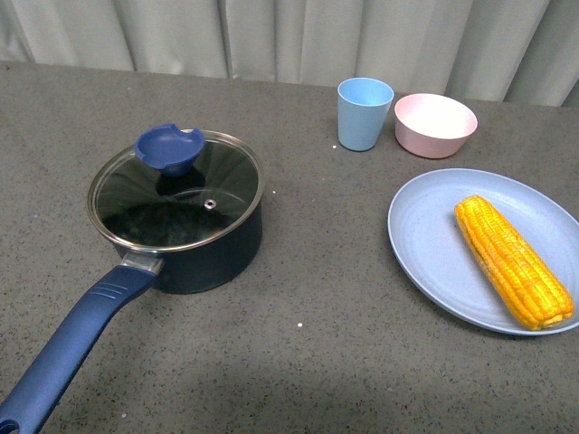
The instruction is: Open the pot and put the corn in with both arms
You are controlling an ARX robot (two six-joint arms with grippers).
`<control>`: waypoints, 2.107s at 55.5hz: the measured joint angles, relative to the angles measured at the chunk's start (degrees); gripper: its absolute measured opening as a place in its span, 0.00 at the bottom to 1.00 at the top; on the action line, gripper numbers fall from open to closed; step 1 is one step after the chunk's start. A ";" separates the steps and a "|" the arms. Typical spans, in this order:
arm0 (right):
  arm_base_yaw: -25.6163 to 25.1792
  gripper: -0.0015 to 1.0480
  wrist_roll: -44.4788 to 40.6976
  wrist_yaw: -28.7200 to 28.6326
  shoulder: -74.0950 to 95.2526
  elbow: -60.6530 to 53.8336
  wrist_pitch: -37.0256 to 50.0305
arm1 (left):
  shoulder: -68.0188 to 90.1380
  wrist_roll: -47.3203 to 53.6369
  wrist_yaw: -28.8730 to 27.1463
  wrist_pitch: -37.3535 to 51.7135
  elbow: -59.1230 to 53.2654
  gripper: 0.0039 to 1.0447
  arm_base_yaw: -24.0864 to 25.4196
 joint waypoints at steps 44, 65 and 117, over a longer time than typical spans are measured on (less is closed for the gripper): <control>0.00 0.91 0.00 0.00 0.00 0.00 0.00 | 0.00 0.00 0.00 0.00 0.00 0.94 0.00; 0.00 0.91 0.00 0.00 0.00 0.00 0.00 | 0.00 0.02 -0.02 0.00 0.00 0.94 0.00; 0.00 0.91 0.00 0.00 0.00 0.00 0.00 | 42.82 -7.56 2.84 27.91 4.17 0.94 -7.91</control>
